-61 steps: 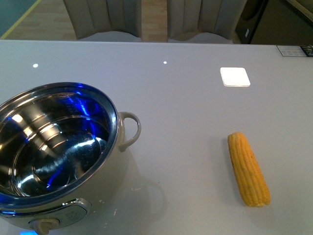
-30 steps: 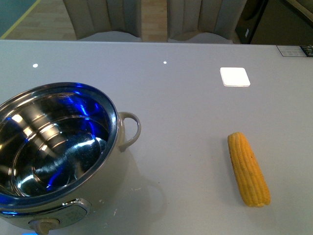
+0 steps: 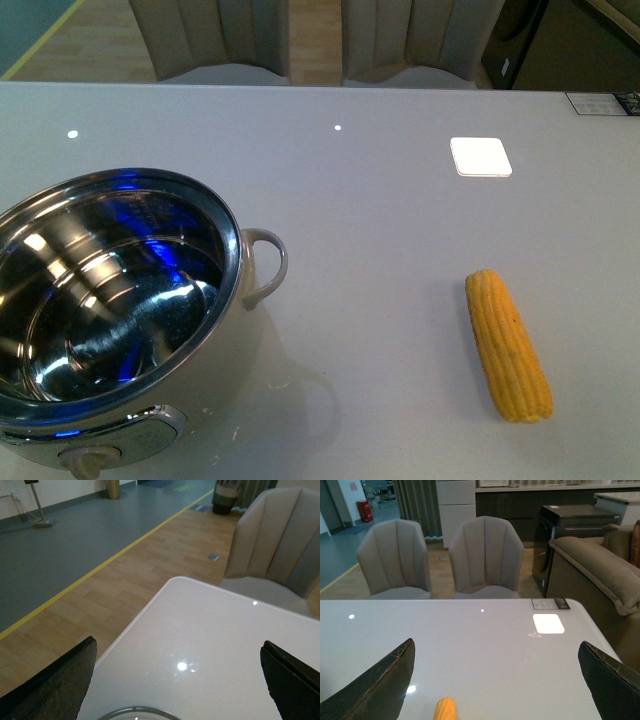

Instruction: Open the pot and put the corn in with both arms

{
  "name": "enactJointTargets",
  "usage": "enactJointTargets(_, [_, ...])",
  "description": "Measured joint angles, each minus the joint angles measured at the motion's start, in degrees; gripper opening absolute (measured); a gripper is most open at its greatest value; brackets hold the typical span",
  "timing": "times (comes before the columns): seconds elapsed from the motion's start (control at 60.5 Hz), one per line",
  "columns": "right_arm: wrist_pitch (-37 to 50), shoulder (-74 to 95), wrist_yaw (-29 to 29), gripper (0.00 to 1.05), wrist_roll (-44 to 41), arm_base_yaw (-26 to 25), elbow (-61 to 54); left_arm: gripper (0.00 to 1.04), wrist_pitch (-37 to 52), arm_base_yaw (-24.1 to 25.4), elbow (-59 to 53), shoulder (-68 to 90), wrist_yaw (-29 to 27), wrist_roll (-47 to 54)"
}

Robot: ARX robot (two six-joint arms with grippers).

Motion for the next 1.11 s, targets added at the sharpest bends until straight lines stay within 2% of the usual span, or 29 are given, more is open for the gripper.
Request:
enactJointTargets(0.314, [0.0, 0.0, 0.0, 0.96, 0.0, 0.0, 0.0, 0.97, -5.7, -5.8, -6.1, -16.9, -1.6, -5.7])
enactJointTargets(0.38, [0.0, 0.0, 0.0, 0.96, 0.0, 0.0, 0.0, 0.85, -3.1, -7.0, -8.9, -19.9, 8.5, -3.3])
enactJointTargets(0.429, [0.0, 0.0, 0.0, 0.96, 0.0, 0.0, 0.0, 0.76, -2.5, -8.7, -11.9, -22.9, 11.5, -2.2])
enactJointTargets(0.512, [0.0, 0.0, 0.0, 0.96, 0.0, 0.0, 0.0, 0.61, -2.3, -11.6, -16.6, -27.2, 10.8, -1.1])
enactJointTargets(0.826, [0.0, 0.0, 0.0, 0.96, 0.0, 0.0, 0.0, 0.04, -5.8, -20.3, -28.6, -42.2, 1.7, -0.4])
enactJointTargets(0.908, [0.0, 0.0, 0.0, 0.96, 0.0, 0.0, 0.0, 0.03, -7.6, -22.1, -30.5, -45.7, 0.2, -0.3])
enactJointTargets(1.007, [0.0, 0.0, 0.0, 0.96, 0.0, 0.0, 0.0, 0.03, -5.4, -24.0, -33.5, -47.1, -1.6, -0.3])
enactJointTargets(1.107, [0.0, 0.0, 0.0, 0.96, 0.0, 0.0, 0.0, 0.03, -8.4, -25.6, -35.4, -51.0, -3.1, -0.3])
